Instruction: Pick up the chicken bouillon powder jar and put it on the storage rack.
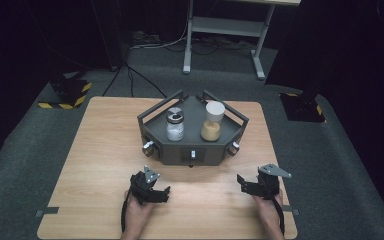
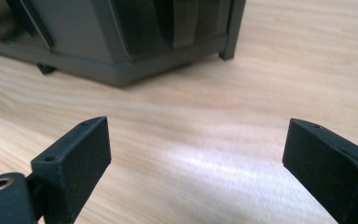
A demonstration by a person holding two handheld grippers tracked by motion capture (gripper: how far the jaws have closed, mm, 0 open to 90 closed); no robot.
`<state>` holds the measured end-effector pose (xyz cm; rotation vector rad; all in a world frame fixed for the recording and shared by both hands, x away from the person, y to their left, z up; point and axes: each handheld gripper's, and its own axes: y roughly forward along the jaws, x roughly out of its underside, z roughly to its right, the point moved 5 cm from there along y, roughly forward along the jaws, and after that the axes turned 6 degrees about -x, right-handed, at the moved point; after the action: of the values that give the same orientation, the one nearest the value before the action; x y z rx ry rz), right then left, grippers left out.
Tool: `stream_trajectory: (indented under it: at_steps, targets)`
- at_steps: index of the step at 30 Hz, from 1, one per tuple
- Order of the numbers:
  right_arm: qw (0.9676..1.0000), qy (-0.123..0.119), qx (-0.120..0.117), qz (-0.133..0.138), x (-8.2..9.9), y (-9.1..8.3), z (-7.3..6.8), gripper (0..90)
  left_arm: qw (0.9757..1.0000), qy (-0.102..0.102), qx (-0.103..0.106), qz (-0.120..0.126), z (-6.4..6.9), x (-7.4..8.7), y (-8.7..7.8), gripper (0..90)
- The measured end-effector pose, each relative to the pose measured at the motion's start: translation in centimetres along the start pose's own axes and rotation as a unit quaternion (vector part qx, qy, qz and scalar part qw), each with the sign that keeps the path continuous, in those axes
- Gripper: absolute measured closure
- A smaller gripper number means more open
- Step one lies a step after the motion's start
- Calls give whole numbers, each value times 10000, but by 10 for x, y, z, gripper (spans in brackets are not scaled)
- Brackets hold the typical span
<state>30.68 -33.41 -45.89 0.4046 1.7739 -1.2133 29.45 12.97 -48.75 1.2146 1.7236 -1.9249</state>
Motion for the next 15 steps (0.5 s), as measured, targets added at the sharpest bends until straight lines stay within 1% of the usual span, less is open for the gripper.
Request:
stream_trajectory:
  at_steps: [5, 9, 12, 14, 15]
  targets:
    - [9999, -5, 97, -120, 8, 4, -1, 80, 10000, -10, 1, 4, 0, 0, 0, 51]
    - [9995, -143, 174, -205, 13, 8, -6, 80, 10000, -8, 1, 3, 0, 0, 0, 50]
    - [9993, -188, 219, -235, 15, 11, -9, 80, 10000, 2, 6, 0, 0, 0, 0, 50]
    - [9991, -193, 237, -286, 15, 13, -10, 80, 10000, -4, 9, 8, 0, 0, 0, 51]
    - [9988, -206, 268, -360, 16, 15, -12, 80, 10000, -2, 10, 8, 0, 0, 0, 52]
